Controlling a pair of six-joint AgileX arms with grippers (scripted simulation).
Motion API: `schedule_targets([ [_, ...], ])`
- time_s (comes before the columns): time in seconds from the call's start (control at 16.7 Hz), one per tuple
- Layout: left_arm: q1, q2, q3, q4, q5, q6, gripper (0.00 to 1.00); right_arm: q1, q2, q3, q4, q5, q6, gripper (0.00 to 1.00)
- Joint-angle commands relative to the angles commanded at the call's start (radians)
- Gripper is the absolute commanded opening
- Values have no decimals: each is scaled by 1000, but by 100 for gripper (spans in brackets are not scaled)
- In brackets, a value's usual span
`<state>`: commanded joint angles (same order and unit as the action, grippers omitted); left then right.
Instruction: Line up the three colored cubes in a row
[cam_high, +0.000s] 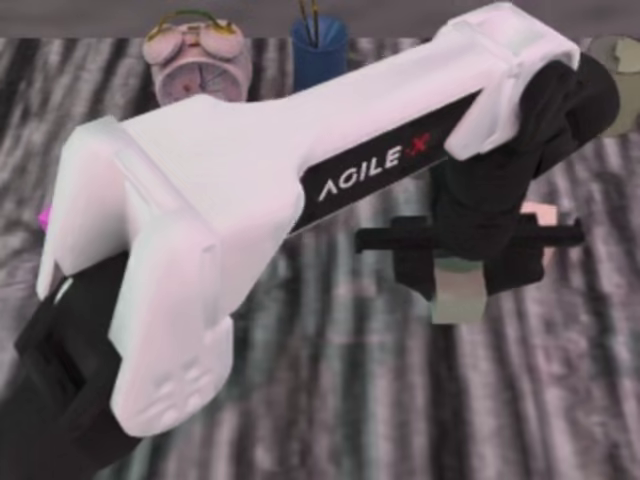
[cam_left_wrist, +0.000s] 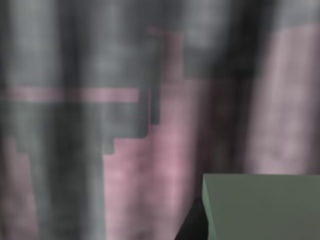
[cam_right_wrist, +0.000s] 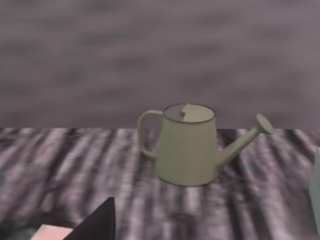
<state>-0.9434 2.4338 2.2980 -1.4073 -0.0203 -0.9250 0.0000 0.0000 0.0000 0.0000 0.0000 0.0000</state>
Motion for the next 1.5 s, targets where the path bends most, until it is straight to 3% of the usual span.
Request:
schedule_targets([
  [0.42, -1, 7, -231, 234, 0, -3, 0, 0, 0, 0, 0, 0, 0, 100],
  [0.72, -2, 8, -252, 255, 0, -4, 0, 0, 0, 0, 0, 0, 0, 100],
  [1.5, -2, 8, -252, 255, 0, -4, 98, 0, 0, 0, 0, 0, 0, 100],
])
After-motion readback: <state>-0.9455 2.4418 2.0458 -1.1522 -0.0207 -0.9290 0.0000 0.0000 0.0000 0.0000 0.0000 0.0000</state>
